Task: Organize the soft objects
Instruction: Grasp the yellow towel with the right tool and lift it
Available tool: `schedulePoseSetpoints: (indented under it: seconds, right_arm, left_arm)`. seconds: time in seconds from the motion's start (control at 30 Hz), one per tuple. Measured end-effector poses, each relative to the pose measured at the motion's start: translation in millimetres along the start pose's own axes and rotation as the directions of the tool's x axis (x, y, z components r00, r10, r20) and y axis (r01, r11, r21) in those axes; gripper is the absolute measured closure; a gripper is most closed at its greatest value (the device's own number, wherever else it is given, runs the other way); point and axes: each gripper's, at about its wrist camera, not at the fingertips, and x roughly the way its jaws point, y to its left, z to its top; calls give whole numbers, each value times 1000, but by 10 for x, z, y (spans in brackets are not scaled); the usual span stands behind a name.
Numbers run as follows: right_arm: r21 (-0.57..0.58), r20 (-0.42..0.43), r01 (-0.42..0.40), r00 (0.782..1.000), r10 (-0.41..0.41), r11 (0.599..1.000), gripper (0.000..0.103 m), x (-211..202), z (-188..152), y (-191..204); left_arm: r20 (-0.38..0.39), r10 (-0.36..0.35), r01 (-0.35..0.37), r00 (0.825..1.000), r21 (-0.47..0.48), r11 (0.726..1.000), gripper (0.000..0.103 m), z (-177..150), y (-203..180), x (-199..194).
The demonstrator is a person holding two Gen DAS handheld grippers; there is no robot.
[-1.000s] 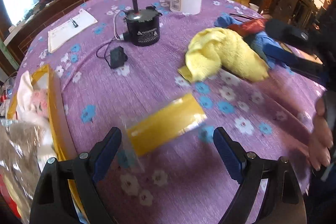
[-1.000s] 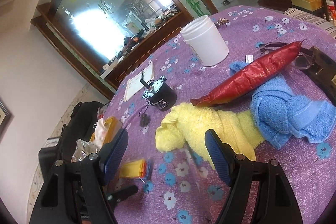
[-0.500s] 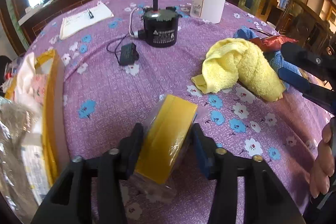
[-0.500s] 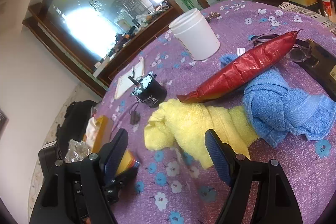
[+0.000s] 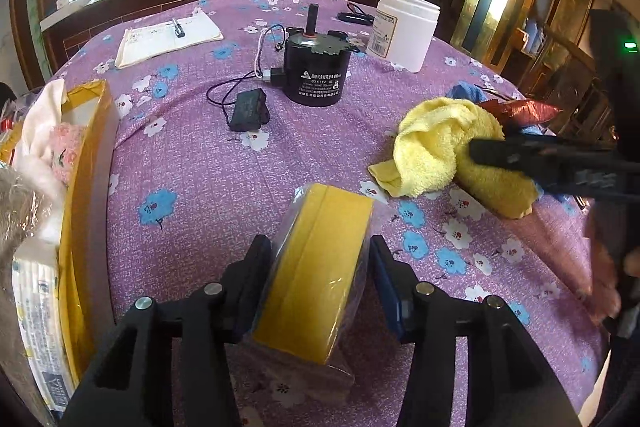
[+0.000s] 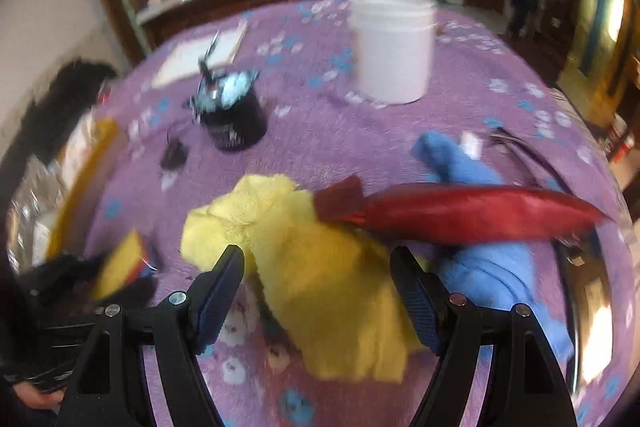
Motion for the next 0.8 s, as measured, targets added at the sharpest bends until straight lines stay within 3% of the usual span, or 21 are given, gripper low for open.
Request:
schedulePoseSetpoints:
  seconds: [0.03, 0.17, 0.33, 0.4, 0.43, 0.6, 0.8]
  right_arm:
    - [18, -15, -6, 1000, 6, 1000, 60, 32, 17, 31]
    - [80, 44, -129, 991, 126, 988, 61, -97, 186, 161]
    - [121, 176, -213, 966, 190, 970, 61, -145, 322, 261]
    - [129, 166, -272, 954, 249, 954, 61, -28, 269, 284]
    - [129, 151, -275, 955, 255, 953, 61, 6, 241, 294]
    - [100, 155, -259, 958, 242, 961, 61, -18, 218, 304]
    - [85, 187, -242, 957, 223, 967, 61, -51, 235, 308]
  left_arm:
    - [1, -2, 2, 1000, -2, 1000, 54, 3, 2, 1]
    - [6, -16, 16, 1000, -24, 1000, 54, 2, 31, -3]
    - [7, -17, 17, 1000, -27, 999, 54, 12, 45, -1]
    - [10, -26, 27, 1000, -37, 999, 54, 13, 65, -3]
    - [11, -25, 26, 1000, -43, 999, 59, 20, 80, -5]
    - [27, -33, 34, 999, -50, 998, 65, 41, 88, -10]
    - [119, -3, 7, 993, -40, 999, 65, 77, 77, -157]
